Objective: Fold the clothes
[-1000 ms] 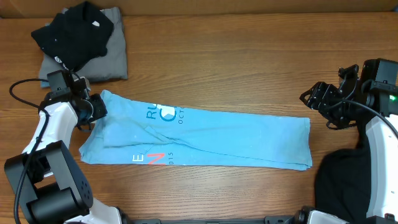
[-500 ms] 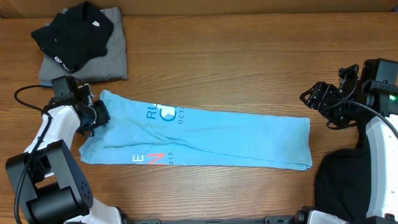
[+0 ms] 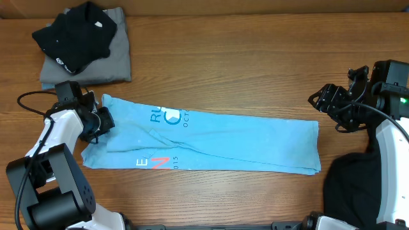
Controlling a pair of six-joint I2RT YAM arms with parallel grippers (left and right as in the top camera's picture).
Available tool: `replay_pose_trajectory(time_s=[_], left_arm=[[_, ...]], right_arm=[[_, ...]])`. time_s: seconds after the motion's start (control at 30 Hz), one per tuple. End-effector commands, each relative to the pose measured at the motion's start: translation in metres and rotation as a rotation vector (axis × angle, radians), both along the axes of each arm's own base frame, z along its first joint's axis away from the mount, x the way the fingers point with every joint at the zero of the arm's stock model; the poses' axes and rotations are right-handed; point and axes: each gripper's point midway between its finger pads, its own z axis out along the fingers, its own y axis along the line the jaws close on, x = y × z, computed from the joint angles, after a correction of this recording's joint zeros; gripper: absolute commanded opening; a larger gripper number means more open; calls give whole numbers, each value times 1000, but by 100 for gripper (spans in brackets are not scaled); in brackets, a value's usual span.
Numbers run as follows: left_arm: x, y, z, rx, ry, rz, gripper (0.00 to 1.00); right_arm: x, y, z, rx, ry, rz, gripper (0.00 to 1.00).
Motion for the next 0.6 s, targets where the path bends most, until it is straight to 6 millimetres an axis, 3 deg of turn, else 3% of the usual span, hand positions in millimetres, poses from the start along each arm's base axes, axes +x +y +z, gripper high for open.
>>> replay_pose_trajectory(time_s=[0.0,0.27,0.57], left_arm=[[-1,0,5,3,12,-15,4],[12,3,55,6,4,-19,4],[-15,4,56,17,128,-13,4]], right_arm=[[3,-1,9,-2,-29,-3,75],[4,-1,10,-4,-35,-3,75],[7,-2,11,-8,-52,-3,76]])
